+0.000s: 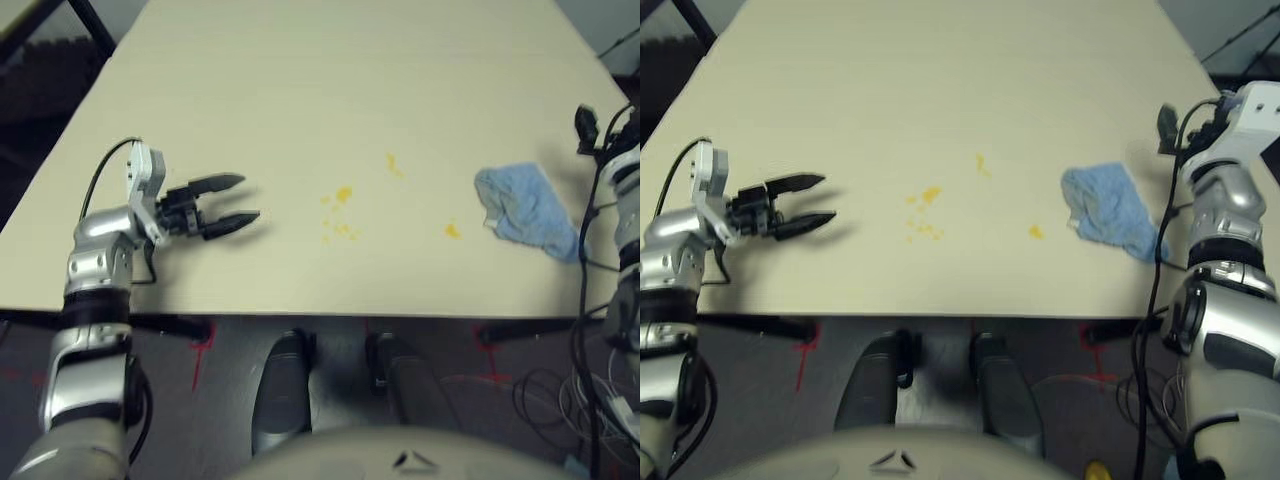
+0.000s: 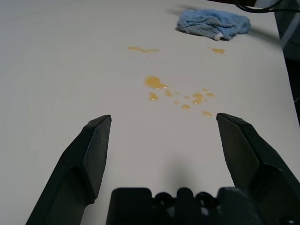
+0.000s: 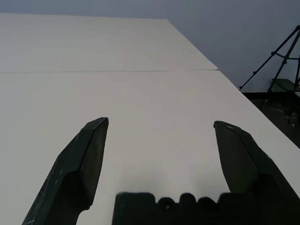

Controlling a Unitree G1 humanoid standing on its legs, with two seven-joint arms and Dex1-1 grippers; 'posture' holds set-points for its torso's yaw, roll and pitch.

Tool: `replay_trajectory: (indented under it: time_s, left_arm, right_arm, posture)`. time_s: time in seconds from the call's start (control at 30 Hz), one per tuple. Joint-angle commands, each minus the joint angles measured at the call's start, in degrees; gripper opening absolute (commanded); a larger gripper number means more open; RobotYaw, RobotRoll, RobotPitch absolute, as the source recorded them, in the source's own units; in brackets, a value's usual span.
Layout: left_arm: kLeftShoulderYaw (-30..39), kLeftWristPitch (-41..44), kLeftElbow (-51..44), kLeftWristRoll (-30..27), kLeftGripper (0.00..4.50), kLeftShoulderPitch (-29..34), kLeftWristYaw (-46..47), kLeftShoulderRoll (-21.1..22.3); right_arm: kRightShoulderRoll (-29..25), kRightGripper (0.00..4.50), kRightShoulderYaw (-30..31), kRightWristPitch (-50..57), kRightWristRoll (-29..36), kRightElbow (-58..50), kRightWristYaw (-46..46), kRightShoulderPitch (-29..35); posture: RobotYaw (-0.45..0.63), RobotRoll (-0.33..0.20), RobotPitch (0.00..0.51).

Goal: Wipe the water off the table with a rag.

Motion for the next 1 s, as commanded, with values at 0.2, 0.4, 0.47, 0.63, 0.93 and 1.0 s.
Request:
replay_trajectory:
  time_s: [0.2, 0.4, 0.47, 0.63, 0.93, 1.0]
  left_arm:
    - [-1.20, -2.28, -2.56, -0.43, 4.50, 1.57, -0.41, 0.08]
    - [-1.01, -2.89, -2.79, -0.50, 4.50, 2.01, 0.70, -0.42]
    - [-1.11, -3.10, -2.74, -0.49, 4.50, 2.15, 0.94, -0.61]
    - [-1.26, -3.43, -2.54, -0.39, 4.50, 2.07, 1.29, -0.70]
    - [-1.80, -3.83, -1.95, -0.04, 4.50, 1.23, 1.66, -0.74]
    - [-1.89, -3.83, -1.82, 0.05, 4.50, 1.00, 1.76, -0.69]
  right_arm:
    - [-8.71, 4.48, 3.31, 23.18, 0.12, -0.71, 18.91, 0.58]
    - [-15.88, 4.48, 7.80, 39.05, 1.05, -9.26, 38.70, 5.08]
    - [-17.44, 4.48, 8.98, 42.06, 0.93, -11.12, 42.37, 6.96]
    - [-18.25, 4.48, 10.70, 47.07, 0.92, -13.99, 46.45, 9.85]
    - [-12.12, 4.48, 12.31, 48.98, 0.54, -16.41, 43.30, 11.45]
    - [-10.46, 4.48, 12.62, 48.60, 0.24, -16.13, 42.22, 11.04]
  posture:
    - [0.16, 0.000, 0.184]
    - [0.16, 0.000, 0.185]
    - [0.16, 0.000, 0.185]
    - [0.15, 0.000, 0.189]
    - [0.16, 0.000, 0.194]
    - [0.16, 0.000, 0.196]
